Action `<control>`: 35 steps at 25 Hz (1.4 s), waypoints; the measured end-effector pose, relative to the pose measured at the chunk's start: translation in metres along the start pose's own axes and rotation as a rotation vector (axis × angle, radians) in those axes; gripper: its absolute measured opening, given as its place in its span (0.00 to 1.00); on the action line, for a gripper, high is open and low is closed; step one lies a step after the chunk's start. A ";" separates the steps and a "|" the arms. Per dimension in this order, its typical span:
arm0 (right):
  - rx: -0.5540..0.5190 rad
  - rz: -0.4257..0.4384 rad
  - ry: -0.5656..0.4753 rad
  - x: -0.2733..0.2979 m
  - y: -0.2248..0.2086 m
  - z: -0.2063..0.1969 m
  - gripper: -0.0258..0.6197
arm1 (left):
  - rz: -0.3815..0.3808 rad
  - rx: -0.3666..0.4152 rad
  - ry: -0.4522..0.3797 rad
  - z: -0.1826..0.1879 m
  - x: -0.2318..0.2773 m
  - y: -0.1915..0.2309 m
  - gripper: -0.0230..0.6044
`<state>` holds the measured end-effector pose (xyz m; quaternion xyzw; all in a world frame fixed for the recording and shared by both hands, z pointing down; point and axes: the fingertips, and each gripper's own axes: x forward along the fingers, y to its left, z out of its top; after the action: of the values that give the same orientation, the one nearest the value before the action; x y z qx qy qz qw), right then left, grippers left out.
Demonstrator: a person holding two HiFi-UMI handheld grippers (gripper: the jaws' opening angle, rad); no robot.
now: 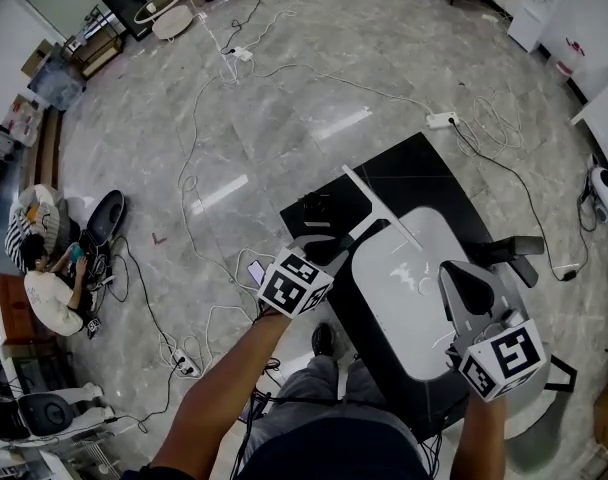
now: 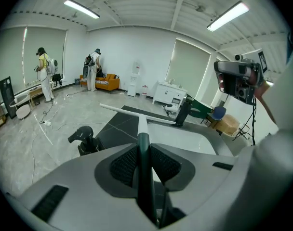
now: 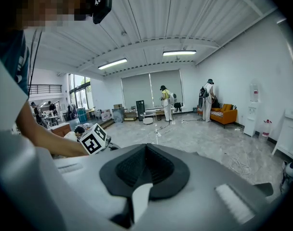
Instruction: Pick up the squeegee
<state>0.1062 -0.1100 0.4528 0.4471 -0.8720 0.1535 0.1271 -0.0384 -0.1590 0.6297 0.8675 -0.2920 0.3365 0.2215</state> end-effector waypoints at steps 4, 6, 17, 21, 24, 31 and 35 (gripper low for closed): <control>-0.011 -0.010 -0.009 -0.007 0.005 0.010 0.06 | -0.011 0.029 -0.034 0.016 -0.020 -0.008 0.18; -0.017 -0.015 -0.013 -0.010 0.008 0.015 0.06 | -0.016 0.042 -0.053 0.024 -0.029 -0.013 0.18; -0.033 -0.042 -0.011 -0.029 0.025 0.027 0.06 | -0.040 0.106 -0.148 0.058 -0.081 -0.032 0.18; -0.038 -0.045 -0.011 -0.032 0.038 0.028 0.06 | -0.046 0.114 -0.164 0.055 -0.098 -0.034 0.18; -0.041 -0.045 -0.009 -0.033 0.045 0.029 0.06 | -0.048 0.118 -0.170 0.054 -0.106 -0.035 0.18; -0.041 -0.051 -0.004 -0.040 0.048 0.034 0.06 | -0.046 0.114 -0.186 0.058 -0.121 -0.033 0.18; -0.042 -0.047 0.009 -0.041 0.057 0.034 0.06 | -0.046 0.092 -0.194 0.052 -0.133 -0.029 0.18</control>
<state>0.0799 -0.0607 0.3981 0.4641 -0.8637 0.1339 0.1438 -0.0762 -0.1201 0.4943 0.9116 -0.2764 0.2590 0.1599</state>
